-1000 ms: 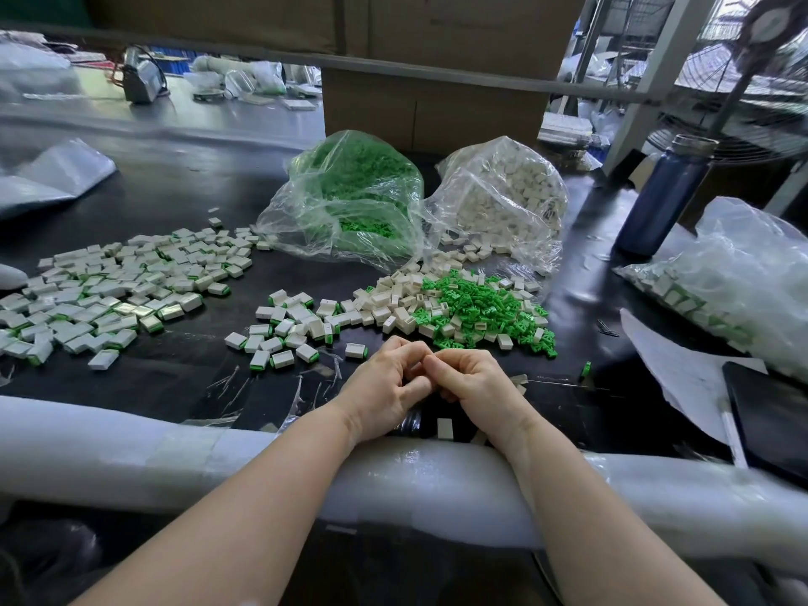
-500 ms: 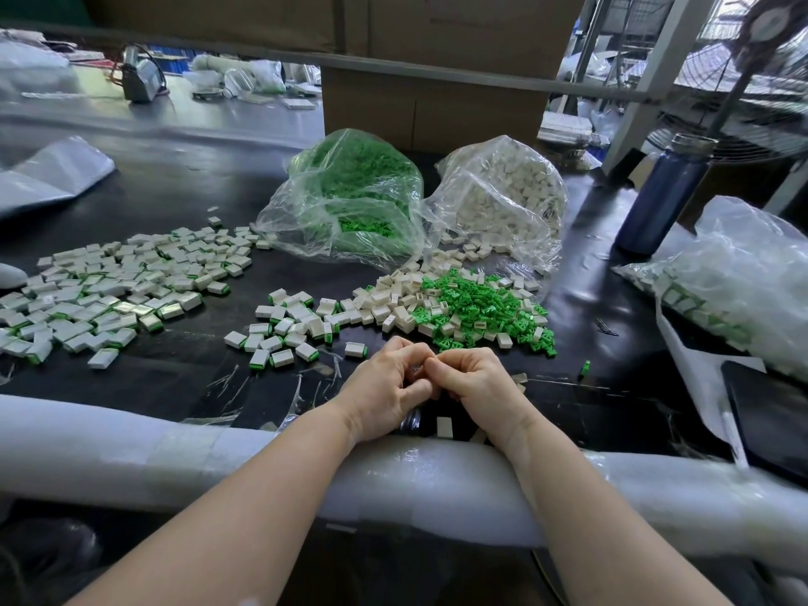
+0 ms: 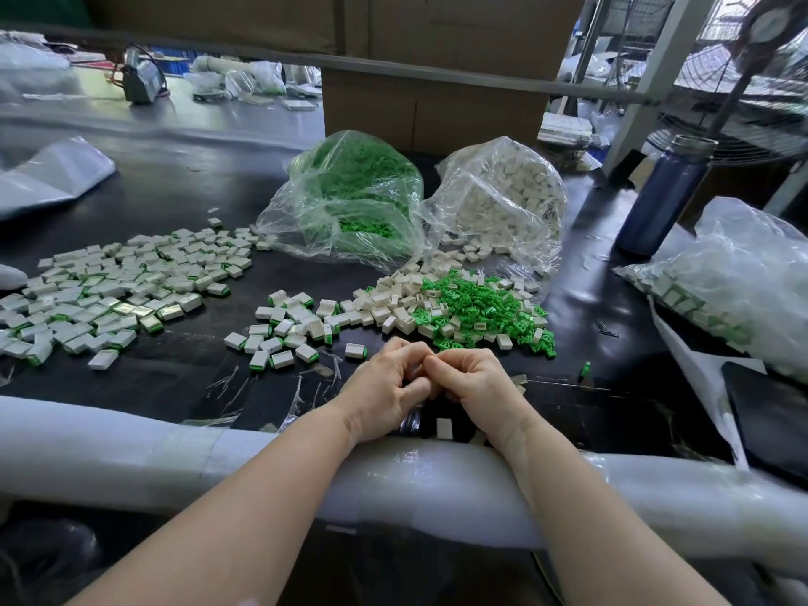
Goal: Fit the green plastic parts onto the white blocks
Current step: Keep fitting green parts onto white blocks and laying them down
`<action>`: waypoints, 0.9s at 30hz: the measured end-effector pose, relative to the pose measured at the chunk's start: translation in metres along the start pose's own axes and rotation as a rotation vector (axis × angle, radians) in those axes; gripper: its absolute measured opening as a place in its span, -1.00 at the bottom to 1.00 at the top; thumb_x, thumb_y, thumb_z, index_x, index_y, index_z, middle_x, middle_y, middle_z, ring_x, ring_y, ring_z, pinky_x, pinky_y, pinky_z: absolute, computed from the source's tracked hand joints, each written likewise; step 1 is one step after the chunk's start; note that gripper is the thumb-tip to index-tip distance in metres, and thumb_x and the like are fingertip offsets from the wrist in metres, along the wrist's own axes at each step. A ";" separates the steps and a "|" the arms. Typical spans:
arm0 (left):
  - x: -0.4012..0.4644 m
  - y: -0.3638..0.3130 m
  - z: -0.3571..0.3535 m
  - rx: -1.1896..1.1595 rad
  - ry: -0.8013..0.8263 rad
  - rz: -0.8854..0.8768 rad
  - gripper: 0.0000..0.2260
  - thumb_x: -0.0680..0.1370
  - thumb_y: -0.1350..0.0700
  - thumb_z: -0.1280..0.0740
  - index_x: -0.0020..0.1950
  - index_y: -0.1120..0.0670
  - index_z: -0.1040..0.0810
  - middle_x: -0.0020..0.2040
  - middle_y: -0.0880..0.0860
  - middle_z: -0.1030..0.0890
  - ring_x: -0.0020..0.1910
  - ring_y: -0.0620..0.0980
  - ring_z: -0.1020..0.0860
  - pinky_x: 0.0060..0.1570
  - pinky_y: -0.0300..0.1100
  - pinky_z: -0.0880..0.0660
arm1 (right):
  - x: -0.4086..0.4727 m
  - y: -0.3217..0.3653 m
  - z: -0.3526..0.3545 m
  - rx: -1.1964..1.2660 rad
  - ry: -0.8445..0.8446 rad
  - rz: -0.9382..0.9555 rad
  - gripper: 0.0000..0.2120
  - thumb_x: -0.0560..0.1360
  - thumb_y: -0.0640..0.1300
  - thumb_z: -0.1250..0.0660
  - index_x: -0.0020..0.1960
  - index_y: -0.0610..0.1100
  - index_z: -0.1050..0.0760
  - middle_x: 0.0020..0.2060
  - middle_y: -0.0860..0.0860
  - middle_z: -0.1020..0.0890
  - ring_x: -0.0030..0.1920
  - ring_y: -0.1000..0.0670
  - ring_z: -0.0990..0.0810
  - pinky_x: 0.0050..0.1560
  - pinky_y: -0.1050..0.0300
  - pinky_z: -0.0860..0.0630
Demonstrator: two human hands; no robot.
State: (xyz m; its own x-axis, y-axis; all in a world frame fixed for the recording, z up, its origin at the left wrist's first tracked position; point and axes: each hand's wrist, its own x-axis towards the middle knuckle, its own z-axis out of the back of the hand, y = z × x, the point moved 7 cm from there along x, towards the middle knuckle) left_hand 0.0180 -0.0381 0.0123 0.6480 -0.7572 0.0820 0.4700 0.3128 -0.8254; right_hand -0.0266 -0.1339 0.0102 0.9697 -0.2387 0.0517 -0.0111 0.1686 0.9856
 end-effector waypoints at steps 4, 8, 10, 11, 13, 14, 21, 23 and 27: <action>0.000 0.000 0.000 0.007 0.002 0.000 -0.89 0.37 0.00 -0.22 -0.13 -0.10 -0.47 -0.06 -0.01 -0.42 -0.03 0.07 -0.48 0.11 0.07 -0.43 | 0.000 0.001 -0.002 -0.039 0.023 0.009 -0.82 0.54 -0.22 -0.27 -0.16 -0.22 -0.62 -0.36 -0.15 -0.52 -0.40 0.11 -0.38 -0.38 0.34 -0.33; 0.000 0.001 -0.001 0.010 0.013 0.005 -0.91 0.37 -0.01 -0.24 -0.15 -0.13 -0.46 -0.05 -0.01 -0.42 -0.03 0.08 -0.49 0.11 0.09 -0.44 | 0.000 0.000 0.000 -0.017 0.025 0.006 -0.81 0.53 -0.28 -0.27 -0.16 -0.32 -0.61 -0.48 0.02 -0.54 -0.50 0.21 -0.42 -0.43 0.42 -0.34; 0.000 0.001 -0.001 0.010 0.014 0.007 -0.91 0.36 -0.01 -0.24 -0.16 -0.16 -0.45 -0.04 -0.01 -0.42 -0.02 0.09 -0.49 0.10 0.09 -0.44 | 0.000 -0.001 0.000 -0.007 0.021 0.003 -0.81 0.53 -0.30 -0.27 -0.14 -0.40 -0.59 -0.49 0.04 -0.54 -0.51 0.21 -0.44 -0.44 0.42 -0.35; 0.000 0.002 -0.002 0.009 0.016 0.007 -0.91 0.36 -0.01 -0.24 -0.16 -0.17 -0.45 -0.04 -0.01 -0.42 -0.02 0.10 -0.49 0.10 0.10 -0.44 | 0.000 -0.001 0.000 -0.002 0.022 0.002 -0.81 0.53 -0.31 -0.26 -0.14 -0.41 -0.58 -0.50 0.04 -0.53 -0.51 0.22 -0.44 -0.44 0.42 -0.35; 0.000 0.002 -0.002 0.004 0.018 0.006 -0.91 0.36 -0.01 -0.25 -0.16 -0.18 -0.44 -0.04 -0.02 -0.41 -0.01 0.11 -0.49 0.10 0.10 -0.44 | 0.000 -0.001 0.000 0.003 0.024 0.000 -0.81 0.53 -0.31 -0.26 -0.13 -0.43 -0.57 -0.50 0.04 -0.52 -0.50 0.22 -0.43 -0.43 0.42 -0.35; 0.000 0.002 -0.002 0.000 0.019 0.005 -0.91 0.37 -0.01 -0.25 -0.17 -0.19 -0.44 -0.04 -0.02 -0.41 -0.01 0.12 -0.50 0.10 0.11 -0.45 | 0.000 0.000 0.000 0.002 0.025 -0.002 -0.80 0.53 -0.31 -0.26 -0.13 -0.44 -0.56 -0.49 0.01 -0.51 -0.50 0.22 -0.43 -0.43 0.41 -0.35; 0.000 0.001 -0.003 0.008 0.026 0.006 -0.92 0.37 -0.02 -0.25 -0.19 -0.20 -0.44 -0.04 -0.03 -0.41 -0.01 0.11 -0.49 0.10 0.11 -0.45 | -0.001 0.000 0.001 -0.002 0.019 -0.009 -0.78 0.52 -0.32 -0.26 -0.13 -0.51 -0.53 -0.49 -0.04 -0.48 -0.51 0.20 -0.40 -0.43 0.40 -0.33; 0.000 0.001 -0.002 0.013 0.028 0.006 -0.93 0.37 -0.02 -0.25 -0.20 -0.20 -0.44 -0.06 -0.04 -0.41 -0.02 0.10 -0.49 0.11 0.10 -0.44 | 0.000 0.000 0.000 -0.003 0.017 -0.011 -0.79 0.52 -0.31 -0.27 -0.16 -0.47 -0.54 -0.50 -0.03 -0.48 -0.52 0.20 -0.39 -0.44 0.40 -0.32; 0.000 0.001 -0.002 0.024 0.030 0.006 -0.94 0.38 -0.02 -0.25 -0.21 -0.19 -0.45 -0.06 -0.05 -0.41 -0.03 0.09 -0.48 0.11 0.10 -0.43 | 0.000 0.000 0.000 -0.014 0.013 -0.018 -0.82 0.52 -0.30 -0.28 -0.21 -0.35 -0.57 -0.55 0.06 -0.48 -0.53 0.21 -0.38 -0.45 0.41 -0.30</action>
State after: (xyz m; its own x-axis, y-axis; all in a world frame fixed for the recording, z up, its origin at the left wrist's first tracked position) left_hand 0.0171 -0.0389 0.0102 0.6326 -0.7722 0.0596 0.4807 0.3311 -0.8120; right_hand -0.0267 -0.1343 0.0098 0.9729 -0.2290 0.0313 0.0102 0.1779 0.9840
